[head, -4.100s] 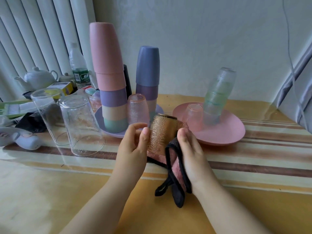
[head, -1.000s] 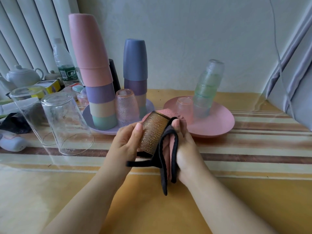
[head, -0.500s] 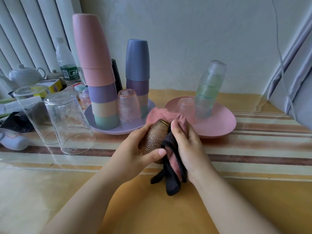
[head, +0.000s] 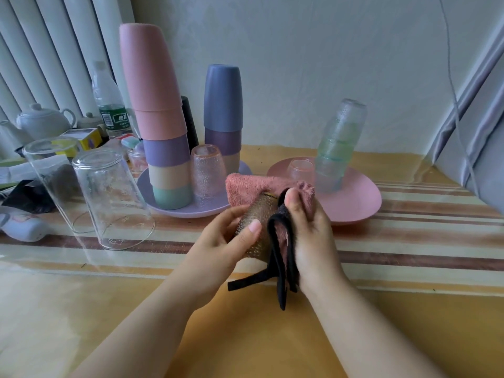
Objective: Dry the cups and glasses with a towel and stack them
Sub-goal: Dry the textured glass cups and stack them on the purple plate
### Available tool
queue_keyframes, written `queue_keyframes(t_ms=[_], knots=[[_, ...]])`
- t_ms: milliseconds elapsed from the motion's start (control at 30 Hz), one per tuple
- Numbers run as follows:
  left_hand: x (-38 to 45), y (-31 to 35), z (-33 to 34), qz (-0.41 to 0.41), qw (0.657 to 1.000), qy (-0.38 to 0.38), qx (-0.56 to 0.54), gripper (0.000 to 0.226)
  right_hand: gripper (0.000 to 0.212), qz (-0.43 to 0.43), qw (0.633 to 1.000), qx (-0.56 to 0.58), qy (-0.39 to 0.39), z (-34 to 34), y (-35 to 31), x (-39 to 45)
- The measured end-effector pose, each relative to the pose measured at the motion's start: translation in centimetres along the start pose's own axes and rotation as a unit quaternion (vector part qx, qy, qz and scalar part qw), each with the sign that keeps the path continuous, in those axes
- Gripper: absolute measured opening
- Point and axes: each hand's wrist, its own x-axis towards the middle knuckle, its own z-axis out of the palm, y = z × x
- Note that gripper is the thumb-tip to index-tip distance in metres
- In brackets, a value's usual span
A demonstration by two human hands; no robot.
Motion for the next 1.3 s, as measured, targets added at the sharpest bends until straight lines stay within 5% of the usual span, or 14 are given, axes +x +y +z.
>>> queue_keyframes(t_ms=[67,200,333,467,767,1000,1133,1300], knots=[[0.2,-0.3,0.0,0.013,0.999,0.025,-0.044,0.071,0.034,0.052,0.998,0.014,-0.026,0.2,0.7,-0.2],[0.6,0.0,-0.3,0.052,0.993,0.057,-0.086,0.064,0.082,0.120,0.986,0.010,-0.120,1.0,1.8,-0.8],[0.5,0.4,-0.8,0.070,0.994,0.079,0.038,0.047,0.035,0.095,0.991,0.020,-0.091,1.3,1.5,-1.2],[0.4,0.6,-0.8,0.123,0.976,0.147,0.099,0.034,0.016,0.027,0.999,-0.040,-0.023,0.8,1.1,-0.6],[0.6,0.3,-1.6,0.058,0.984,0.112,0.128,0.071,0.008,-0.019,0.987,-0.140,-0.074,1.3,1.3,-1.5],[-0.3,1.0,-0.7,0.058,0.979,-0.059,0.187,0.054,0.034,0.083,0.996,-0.024,-0.032,0.2,0.2,-0.2],[-1.1,1.5,0.4,0.067,0.993,-0.059,0.076,0.046,0.075,0.263,0.931,0.237,-0.091,0.4,0.5,0.6],[-0.7,1.2,0.1,0.074,0.996,0.003,0.057,0.036,0.079,0.211,0.950,0.206,-0.105,0.8,1.5,-0.2]])
